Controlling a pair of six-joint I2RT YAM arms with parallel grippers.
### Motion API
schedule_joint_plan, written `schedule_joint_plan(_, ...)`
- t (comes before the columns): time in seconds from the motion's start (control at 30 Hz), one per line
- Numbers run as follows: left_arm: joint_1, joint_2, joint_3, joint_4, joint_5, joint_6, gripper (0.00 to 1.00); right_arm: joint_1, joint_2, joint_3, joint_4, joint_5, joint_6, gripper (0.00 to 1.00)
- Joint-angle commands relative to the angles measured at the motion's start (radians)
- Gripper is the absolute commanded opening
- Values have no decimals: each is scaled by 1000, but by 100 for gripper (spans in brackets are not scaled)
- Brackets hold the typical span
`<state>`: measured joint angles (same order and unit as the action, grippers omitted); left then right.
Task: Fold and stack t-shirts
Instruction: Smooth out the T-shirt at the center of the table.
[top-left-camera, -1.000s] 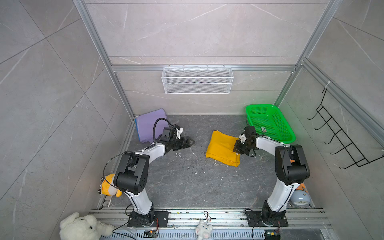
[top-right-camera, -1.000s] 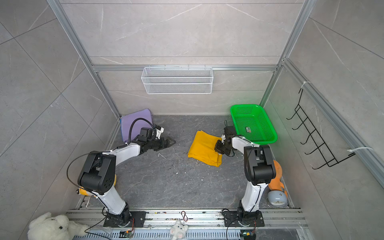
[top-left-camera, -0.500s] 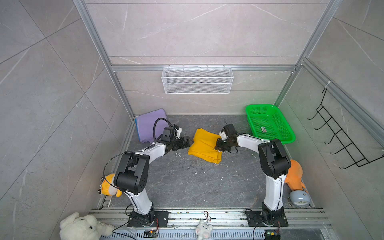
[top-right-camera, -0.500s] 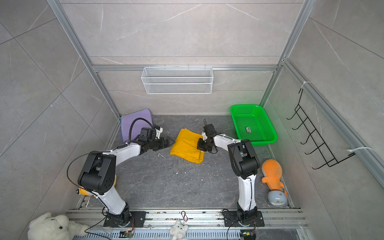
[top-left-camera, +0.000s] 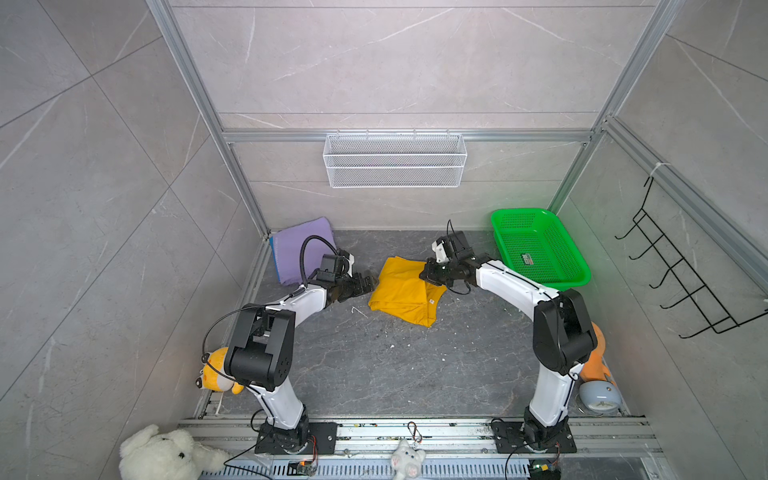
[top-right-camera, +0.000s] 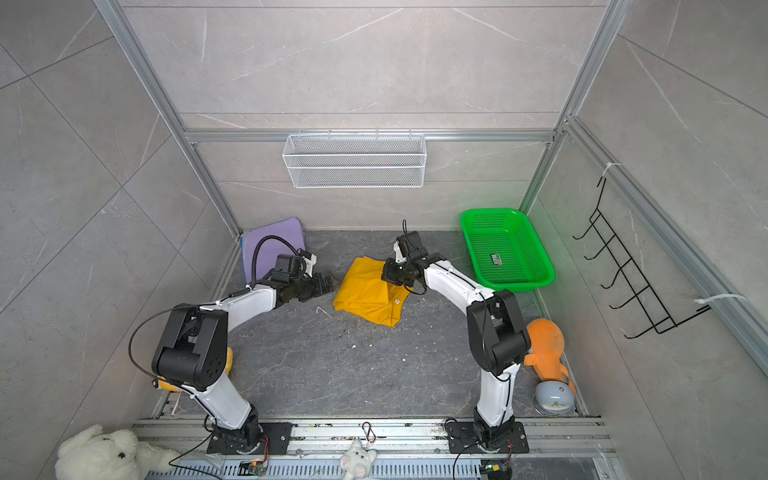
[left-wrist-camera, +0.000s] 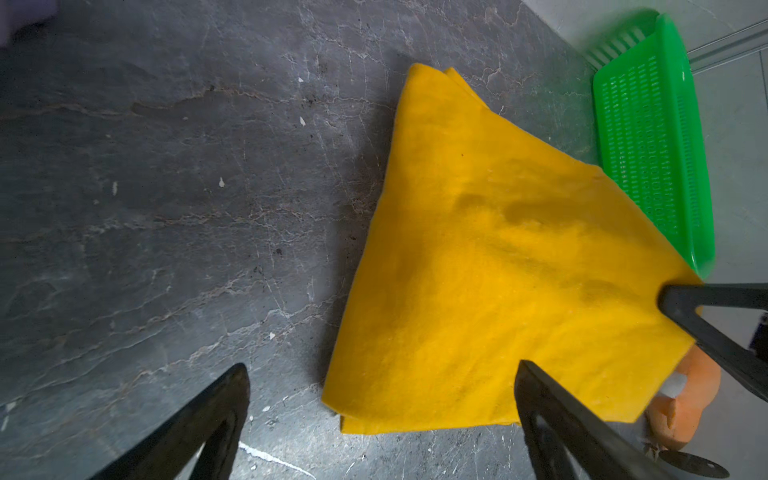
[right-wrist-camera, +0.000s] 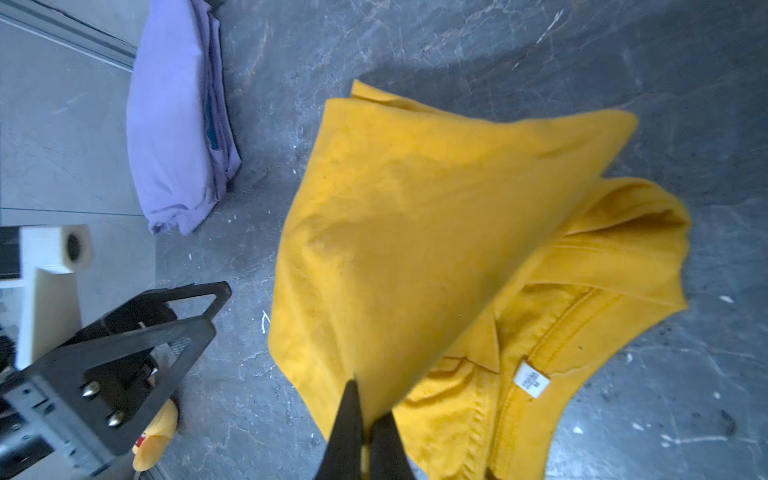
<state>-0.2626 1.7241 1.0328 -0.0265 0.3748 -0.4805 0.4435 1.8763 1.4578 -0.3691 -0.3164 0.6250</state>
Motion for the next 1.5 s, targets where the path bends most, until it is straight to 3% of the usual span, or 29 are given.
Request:
schedule_joint_plan(0.0,6,-41,21,1,2,-9,100,10,-86,-43,21,31,40,0)
schedule_joint_plan(0.37,8,-26,38,-1,23,-8,100,11,-311,-552,140,228,227,0)
schedule_joint_plan(0.43,8,-21,38,8,30,-13,100,10,-321,-614,166,272,245,30)
schedule_joint_plan(0.47,7,-18,39,10,35,-15,100,11,-318,-617,156,294,221,36)
schedule_joint_plan(0.53,8,-15,41,13,41,-18,100,10,-306,-587,102,331,175,38)
schedule_joint_plan(0.7,7,-15,46,5,53,-13,100,-1,-329,-527,14,385,90,62)
schedule_joint_plan(0.8,8,-21,40,11,55,-13,100,-58,-315,-502,24,307,41,67)
schedule_joint_plan(0.9,8,-22,39,15,59,-14,100,-136,-232,-458,61,145,4,65)
schedule_joint_plan(1.0,8,-26,39,11,62,-9,100,-176,-154,-421,95,66,-14,61)
schedule_joint_plan(1.27,8,-34,36,1,56,2,100,-199,-8,-358,123,30,-22,54)
schedule_joint_plan(1.4,8,-27,43,2,56,3,100,-207,25,-358,126,63,-23,41)
schedule_joint_plan(1.47,8,-22,45,3,59,3,100,-215,21,-369,149,66,-23,18)
